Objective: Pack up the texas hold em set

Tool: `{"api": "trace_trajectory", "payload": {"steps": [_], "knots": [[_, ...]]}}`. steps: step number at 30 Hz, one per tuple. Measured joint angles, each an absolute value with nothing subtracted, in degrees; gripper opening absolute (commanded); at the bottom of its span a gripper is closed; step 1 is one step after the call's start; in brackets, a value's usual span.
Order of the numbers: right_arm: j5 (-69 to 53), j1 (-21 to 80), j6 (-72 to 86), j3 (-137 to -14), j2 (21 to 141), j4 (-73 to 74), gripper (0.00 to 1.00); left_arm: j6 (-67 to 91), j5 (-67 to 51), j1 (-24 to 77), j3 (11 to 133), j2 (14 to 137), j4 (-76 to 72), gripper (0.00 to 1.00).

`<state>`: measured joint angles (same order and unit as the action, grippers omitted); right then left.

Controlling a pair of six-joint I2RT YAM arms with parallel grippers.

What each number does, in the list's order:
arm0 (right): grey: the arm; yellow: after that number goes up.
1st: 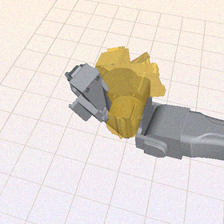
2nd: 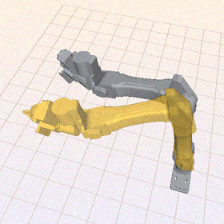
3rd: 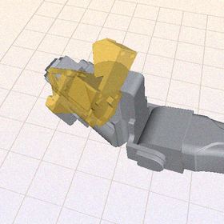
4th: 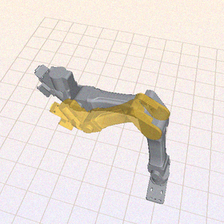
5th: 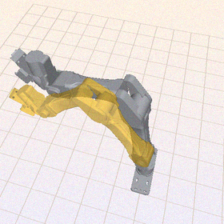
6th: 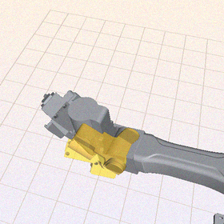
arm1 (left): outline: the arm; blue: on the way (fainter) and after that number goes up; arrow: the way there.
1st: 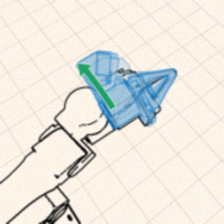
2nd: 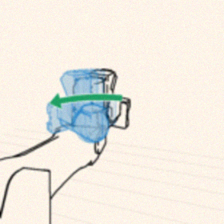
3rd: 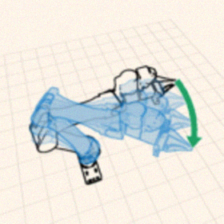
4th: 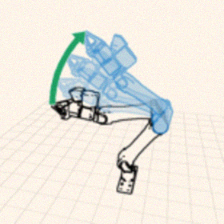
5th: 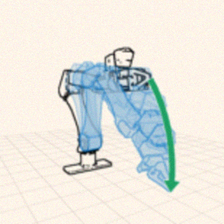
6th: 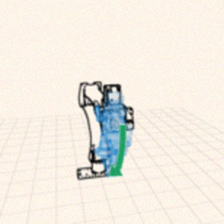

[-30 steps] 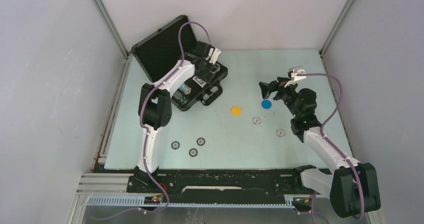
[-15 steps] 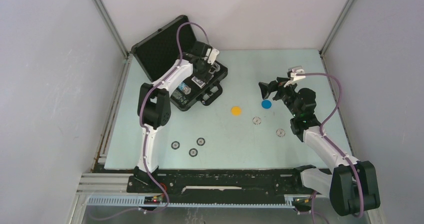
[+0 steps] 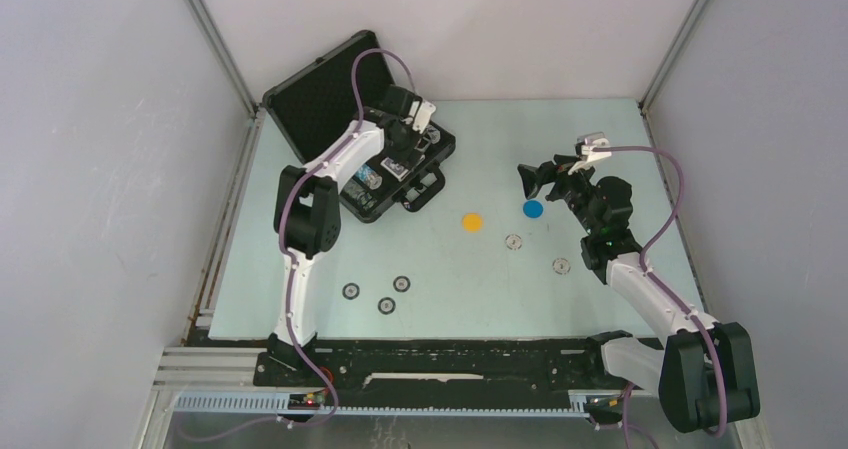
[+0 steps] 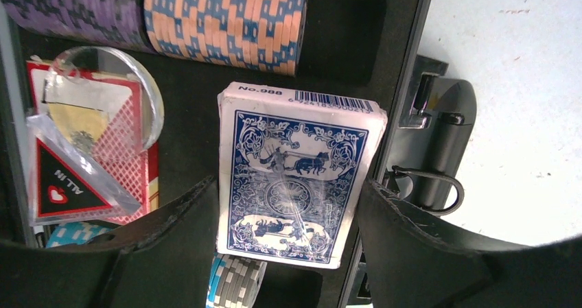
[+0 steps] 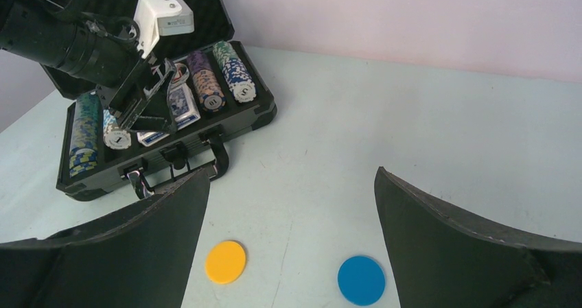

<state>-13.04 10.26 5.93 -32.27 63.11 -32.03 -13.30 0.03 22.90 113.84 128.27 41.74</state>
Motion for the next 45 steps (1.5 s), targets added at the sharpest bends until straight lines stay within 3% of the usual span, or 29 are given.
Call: {"api": "trace_trajectory", "payload": {"steps": [28,31,38,45], "knots": [[-13.04,10.22,6.09,-32.27,63.11,-32.03,1.00,-11.60,-0.45,21.85,113.06,129.01,41.67,0.60],[-13.04,10.22,6.11,-32.27,63.11,-32.03,1.00,-11.62,-0.56,21.82,113.06,129.01,41.69,0.65],[-13.06,10.20,6.11,-32.27,63.13,-32.03,1.00,-11.62,-0.21,21.69,113.16,129.01,41.69,0.89],[-13.21,10.20,6.13,-32.27,63.13,-32.03,1.00,-10.52,0.25,21.19,113.36,128.99,41.80,0.89]]}}
